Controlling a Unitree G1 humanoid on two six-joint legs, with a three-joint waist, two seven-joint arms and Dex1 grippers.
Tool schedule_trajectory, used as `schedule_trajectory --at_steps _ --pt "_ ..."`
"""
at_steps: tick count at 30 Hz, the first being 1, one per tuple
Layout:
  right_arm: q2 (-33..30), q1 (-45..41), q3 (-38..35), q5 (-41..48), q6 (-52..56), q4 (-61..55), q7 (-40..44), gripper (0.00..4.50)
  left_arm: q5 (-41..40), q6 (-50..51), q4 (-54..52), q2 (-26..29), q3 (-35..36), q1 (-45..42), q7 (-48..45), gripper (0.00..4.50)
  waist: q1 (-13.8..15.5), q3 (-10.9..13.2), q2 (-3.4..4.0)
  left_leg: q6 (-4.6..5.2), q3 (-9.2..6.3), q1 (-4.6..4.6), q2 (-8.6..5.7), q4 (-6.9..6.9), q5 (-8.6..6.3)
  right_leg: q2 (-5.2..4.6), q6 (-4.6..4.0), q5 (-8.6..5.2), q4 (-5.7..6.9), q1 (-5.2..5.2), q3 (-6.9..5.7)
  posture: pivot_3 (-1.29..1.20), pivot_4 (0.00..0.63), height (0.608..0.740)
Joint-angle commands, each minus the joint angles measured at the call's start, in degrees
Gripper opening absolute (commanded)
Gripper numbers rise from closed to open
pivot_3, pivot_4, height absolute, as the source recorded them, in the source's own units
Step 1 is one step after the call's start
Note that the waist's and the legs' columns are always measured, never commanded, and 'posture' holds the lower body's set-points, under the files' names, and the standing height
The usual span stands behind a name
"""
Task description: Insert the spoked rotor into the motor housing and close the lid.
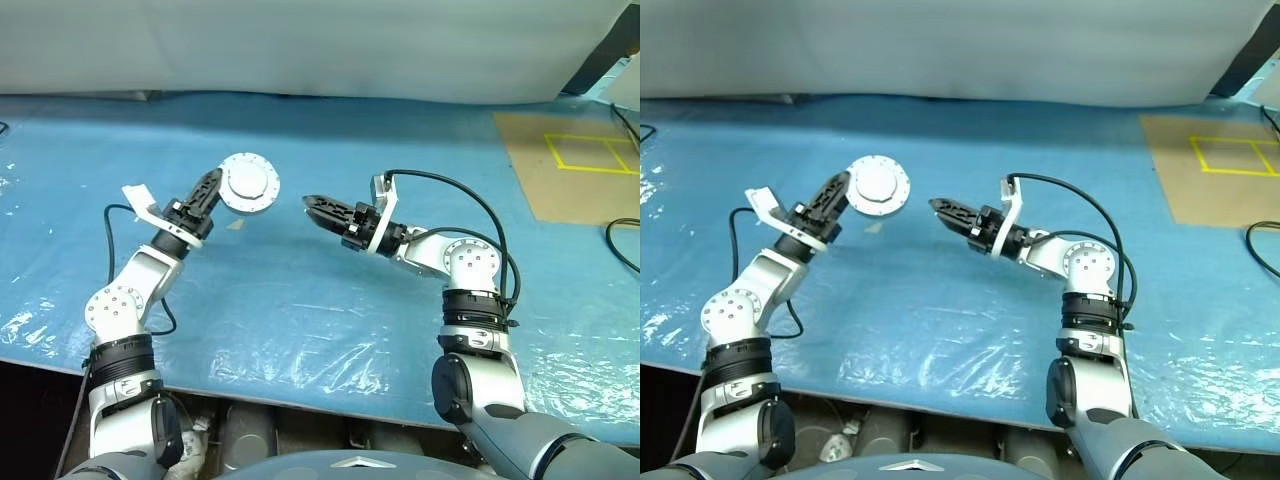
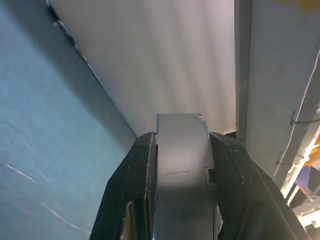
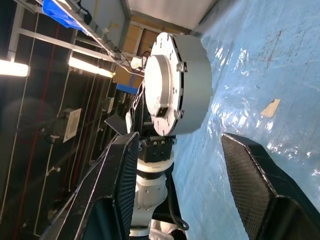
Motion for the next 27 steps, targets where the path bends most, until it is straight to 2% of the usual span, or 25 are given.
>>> schedule_trajectory --at_steps 1,5,14,25,27 --pt "0.1 -1.1 0.0 1.1 0.2 -0.8 0.3 2.7 -0.2 -3.8 -0.2 1.7 4.2 -2.7 -0.3 1.25 0.0 0.0 0.0 0.0 -0.01 0.0 0.01 0.01 0.0 0.0 0.0 0.0 0.01 0.0 -0.01 0.0 0.15 0.74" --pt "0.0 -0.8 0.2 0.5 -0.1 -0.8 0.1 2.7 7.7 -12.2 3.7 4.1 6.3 -2.8 1.0 1.25 -0.1 0.0 -0.01 0.0 -0.02 0.0 0.01 0.03 0.0 0.0 0.01 0.0 0.02 0.01 -0.01 0.0 0.15 0.74" --pt "-0.6 -0.8 1.0 -0.6 -0.5 -1.0 0.6 2.7 17.5 -17.9 11.7 9.0 7.4 -2.3 -0.8 1.25 0.0 0.0 -0.23 0.0 -0.07 -0.06 0.02 0.03 0.0 0.0 0.01 0.01 -0.01 0.0 -0.08 0.0 0.15 0.74" --pt "-0.8 -0.5 2.1 -2.2 -1.0 -1.4 1.0 2.7 26.1 -22.5 20.8 8.4 6.9 -1.2 -0.2 1.25 0.0 0.0 -0.35 0.0 -0.09 0.04 0.21 0.11 0.0 -0.01 0.04 0.03 0.04 0.12 -0.08 0.0 0.15 0.74" --pt "-0.8 -0.3 2.3 -2.5 -1.1 -1.5 1.2 2.75 26.6 -23.5 22.8 9.1 8.0 -1.3 0.1 1.98 -0.1 0.0 -0.35 0.0 -0.09 0.16 0.21 0.11 0.0 -0.02 0.04 0.03 0.05 0.22 -0.06 0.0 0.15 0.74"
